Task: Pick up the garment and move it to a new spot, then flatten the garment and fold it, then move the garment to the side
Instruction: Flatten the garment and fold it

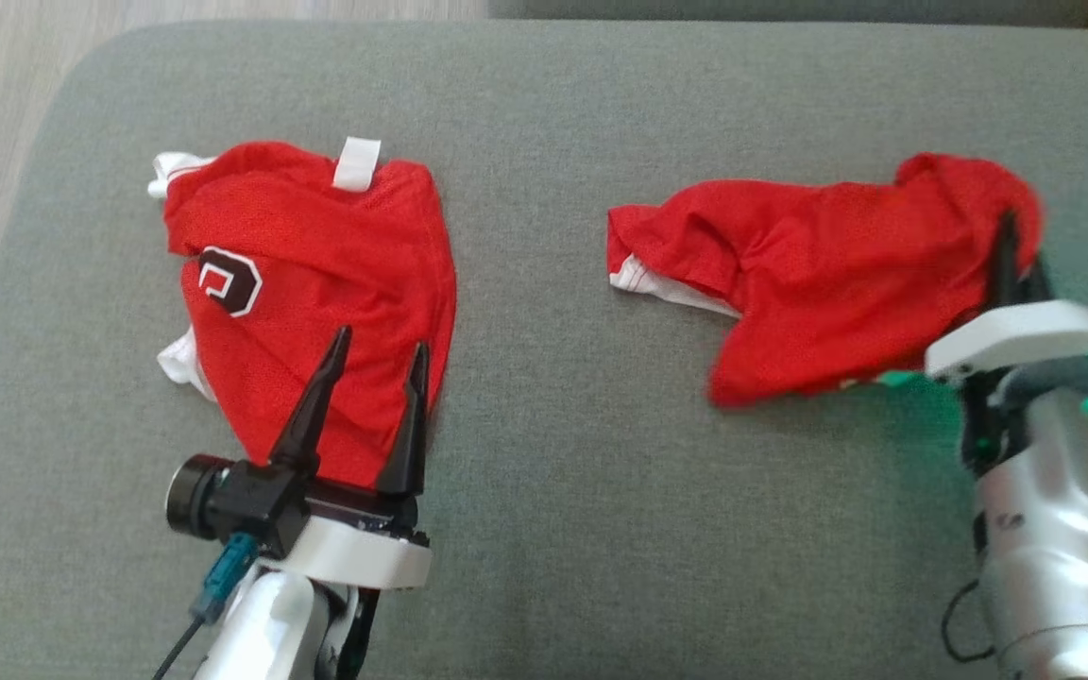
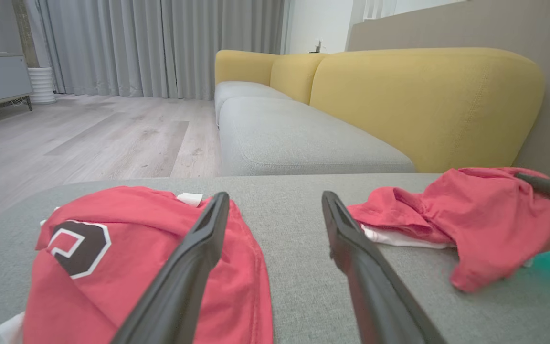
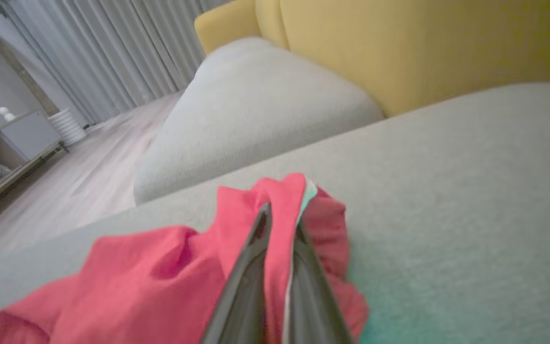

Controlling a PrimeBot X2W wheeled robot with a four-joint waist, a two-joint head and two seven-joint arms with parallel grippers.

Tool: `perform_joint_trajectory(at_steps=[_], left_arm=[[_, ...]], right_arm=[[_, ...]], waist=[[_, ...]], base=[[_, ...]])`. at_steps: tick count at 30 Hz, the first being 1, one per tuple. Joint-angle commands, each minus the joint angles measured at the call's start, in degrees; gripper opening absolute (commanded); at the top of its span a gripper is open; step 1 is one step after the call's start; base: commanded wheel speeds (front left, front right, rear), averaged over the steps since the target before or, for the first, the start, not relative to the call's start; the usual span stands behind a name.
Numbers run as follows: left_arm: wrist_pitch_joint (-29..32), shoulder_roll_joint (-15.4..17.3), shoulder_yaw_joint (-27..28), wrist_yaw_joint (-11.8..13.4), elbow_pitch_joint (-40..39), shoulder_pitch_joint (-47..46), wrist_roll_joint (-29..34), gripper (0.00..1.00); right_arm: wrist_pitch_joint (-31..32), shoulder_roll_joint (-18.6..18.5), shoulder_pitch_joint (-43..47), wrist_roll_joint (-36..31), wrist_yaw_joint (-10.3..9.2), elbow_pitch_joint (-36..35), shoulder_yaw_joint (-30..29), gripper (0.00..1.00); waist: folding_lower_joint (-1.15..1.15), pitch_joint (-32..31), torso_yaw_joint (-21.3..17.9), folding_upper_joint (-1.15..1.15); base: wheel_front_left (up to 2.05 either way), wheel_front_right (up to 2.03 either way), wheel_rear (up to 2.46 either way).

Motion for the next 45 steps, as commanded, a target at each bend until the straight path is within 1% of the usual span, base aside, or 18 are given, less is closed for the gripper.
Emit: perform_joint_trajectory(at_steps=[1,4,7,10,13,15,19,23,25,28,29,30,32,35,38,42,43,45], left_arm=[[-0.3,-0.11,2.52,-0.48,-1.39,-1.4,0.66,1.0],[-0.3,-0.87,3.1,-1.05,-1.12,-0.86,1.05,1.0],[-0.3,-1.5,3.7,-1.43,-0.91,-0.3,1.45,1.0],[-0.3,-2.06,4.39,-1.75,-0.96,0.26,1.71,1.0],[-0.3,-2.53,5.06,-2.03,-1.15,0.93,1.9,1.0],[-0.3,-2.79,5.46,-2.21,-1.31,1.36,2.0,1.0],[-0.3,-3.21,6.07,-2.63,-1.45,2.02,2.23,1.0],[-0.3,-3.49,6.65,-3.06,-1.44,2.36,2.4,1.0],[-0.3,-3.59,6.68,-3.28,-1.19,2.37,2.65,1.0],[-0.3,-3.71,6.54,-3.65,-0.63,2.17,2.94,1.0],[-0.3,-3.74,6.5,-3.75,-0.41,2.08,3.02,1.0],[-0.3,-3.77,6.43,-3.84,-0.18,1.99,3.1,1.0],[-0.3,-3.84,6.26,-4.02,0.15,1.84,3.27,1.0],[-0.3,-3.93,6.26,-4.1,0.31,1.75,3.42,1.0],[-0.3,-3.99,6.49,-4.12,0.33,1.97,3.56,1.0],[-0.3,-4.05,6.77,-4.18,0.33,2.42,3.75,1.0],[-0.3,-4.05,6.77,-4.18,0.33,2.42,3.75,1.0],[-0.3,-4.09,6.94,-4.18,0.19,2.59,3.84,1.0]], right_arm=[[-0.76,-0.19,-2.04,-1.01,-0.04,-2.84,0.47,0.0],[-0.77,-0.19,-2.73,-4.69,-0.04,-6.5,-2.51,0.0],[-0.39,-0.37,-5.17,-9.8,-0.04,-9.67,-5.44,0.0],[1.73,-2.16,-9.17,-13.86,-0.04,-13.1,-7.32,0.0],[3.45,-3.98,-12.91,-16.74,-0.04,-16.43,-7.01,0.0],[4.0,-4.59,-14.29,-18.66,-0.04,-18.64,-5.0,0.0],[3.96,-4.64,-13.91,-21.68,-0.04,-21.9,3.13,0.0],[4.29,-2.73,-9.07,-21.39,-0.04,-22.37,14.78,0.0],[4.74,-2.01,-5.6,-20.99,-0.04,-20.57,21.71,0.0],[5.54,-1.06,0.08,-19.3,-0.04,-15.44,33.0,0.0],[5.31,-0.83,1.69,-18.45,-0.04,-13.74,36.61,0.36],[5.1,-0.66,3.1,-17.52,-0.04,-12.15,39.79,1.0],[4.21,-0.43,5.08,-15.88,-0.04,-10.3,43.97,1.0],[2.5,-0.26,6.69,-12.67,-0.04,-10.31,44.82,1.0],[0.93,-0.22,7.75,-10.1,-0.04,-12.81,41.98,1.0],[-0.25,-0.21,10.36,-8.71,-0.04,-18.23,34.92,1.0],[-0.25,-0.21,10.36,-8.71,-0.04,-18.23,34.92,1.0],[-0.49,-0.21,12.66,-8.49,-0.04,-21.25,30.7,1.0]], waist=[[0.0,-0.64,-0.21,0.0],[0.0,-1.97,-0.49,0.0],[0.0,-3.17,-0.64,0.0],[0.0,-4.17,-0.39,0.0],[0.0,-4.87,0.15,0.0],[0.0,-5.13,0.52,0.0],[0.0,-5.36,1.25,0.0],[0.0,-5.27,1.77,0.0],[0.0,-5.09,2.0,0.0],[0.0,-4.88,2.22,0.0],[0.0,-4.85,2.27,0.0],[0.0,-4.85,2.31,0.0],[0.0,-4.86,2.33,0.0],[0.0,-4.94,1.82,0.0],[0.0,-5.22,0.77,0.0],[0.0,-5.87,-0.95,0.0],[0.0,-5.87,-0.95,0.0],[0.0,-6.29,-1.86,0.0]], base=[[0.0,0.0,0.0],[0.0,0.0,0.0],[0.0,0.0,0.0],[0.0,0.0,0.0],[0.0,0.0,0.0],[0.0,0.0,0.0],[0.0,0.0,0.0],[0.0,0.0,0.0],[0.0,0.0,0.0],[0.0,0.0,0.0],[0.0,0.0,0.0],[0.0,0.0,0.0],[0.0,0.0,0.0],[0.0,0.0,0.0],[0.0,0.0,0.0],[0.0,0.0,0.0],[0.0,0.0,0.0],[0.0,0.0,0.0]])
